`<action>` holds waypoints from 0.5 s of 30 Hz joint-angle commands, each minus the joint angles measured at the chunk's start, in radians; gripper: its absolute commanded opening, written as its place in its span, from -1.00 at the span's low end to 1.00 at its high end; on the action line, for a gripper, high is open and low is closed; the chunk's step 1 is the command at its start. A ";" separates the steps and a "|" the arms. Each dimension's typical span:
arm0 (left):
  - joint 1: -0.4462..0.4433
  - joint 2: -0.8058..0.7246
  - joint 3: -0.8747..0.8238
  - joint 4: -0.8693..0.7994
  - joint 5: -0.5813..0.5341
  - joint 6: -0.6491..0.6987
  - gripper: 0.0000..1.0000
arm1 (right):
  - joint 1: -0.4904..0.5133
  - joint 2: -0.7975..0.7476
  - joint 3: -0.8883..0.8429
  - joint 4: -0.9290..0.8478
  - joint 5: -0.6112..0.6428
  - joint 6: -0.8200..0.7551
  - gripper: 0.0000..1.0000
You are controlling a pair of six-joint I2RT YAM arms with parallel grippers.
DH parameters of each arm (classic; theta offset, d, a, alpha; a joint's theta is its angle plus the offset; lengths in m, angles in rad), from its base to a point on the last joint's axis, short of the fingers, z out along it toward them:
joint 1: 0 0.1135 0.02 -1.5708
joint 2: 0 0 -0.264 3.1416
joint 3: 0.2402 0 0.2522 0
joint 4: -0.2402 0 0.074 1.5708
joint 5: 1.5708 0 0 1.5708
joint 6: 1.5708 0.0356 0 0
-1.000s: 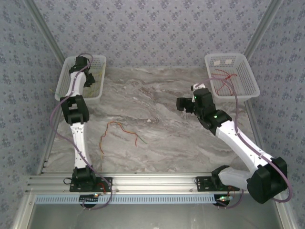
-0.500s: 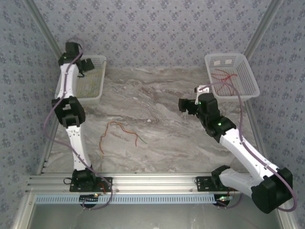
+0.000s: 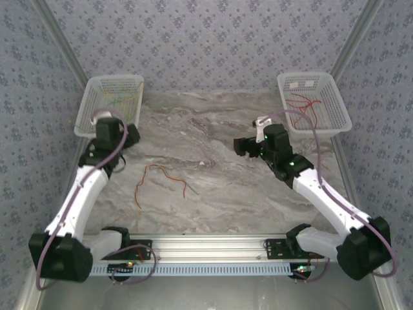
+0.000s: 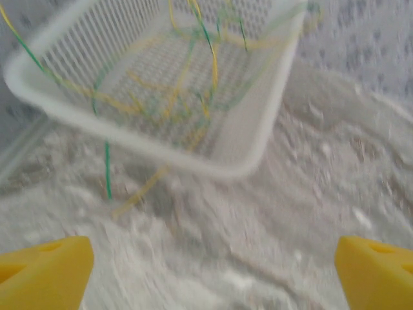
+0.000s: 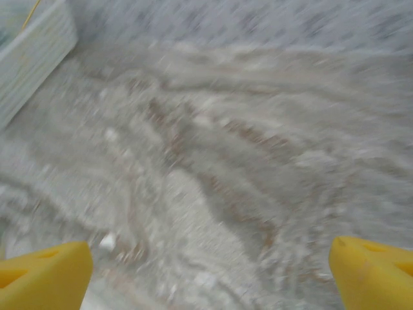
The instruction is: Untangle the cables
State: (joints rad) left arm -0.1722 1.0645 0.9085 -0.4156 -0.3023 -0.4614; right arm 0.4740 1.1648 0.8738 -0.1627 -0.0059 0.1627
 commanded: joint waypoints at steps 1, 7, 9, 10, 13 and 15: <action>-0.071 -0.061 -0.069 -0.019 -0.028 -0.088 0.73 | 0.039 0.154 0.102 -0.122 -0.350 -0.150 0.83; -0.166 -0.019 -0.263 -0.019 0.168 -0.246 0.40 | 0.265 0.523 0.353 -0.329 -0.201 -0.256 0.52; -0.174 -0.018 -0.321 0.017 0.186 -0.273 0.39 | 0.313 0.626 0.430 -0.340 -0.151 -0.228 0.45; -0.175 -0.021 -0.345 0.044 0.196 -0.276 0.39 | 0.332 0.678 0.468 -0.343 -0.157 -0.220 0.44; -0.178 -0.025 -0.365 0.056 0.183 -0.269 0.40 | 0.379 0.791 0.552 -0.329 -0.134 -0.218 0.45; -0.178 -0.035 -0.357 0.053 0.170 -0.246 0.40 | 0.400 0.863 0.612 -0.332 -0.115 -0.219 0.51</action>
State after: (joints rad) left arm -0.3435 1.0496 0.5312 -0.4145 -0.1413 -0.6979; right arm 0.8600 1.9724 1.4086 -0.4473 -0.1692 -0.0422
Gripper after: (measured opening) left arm 0.698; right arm 0.750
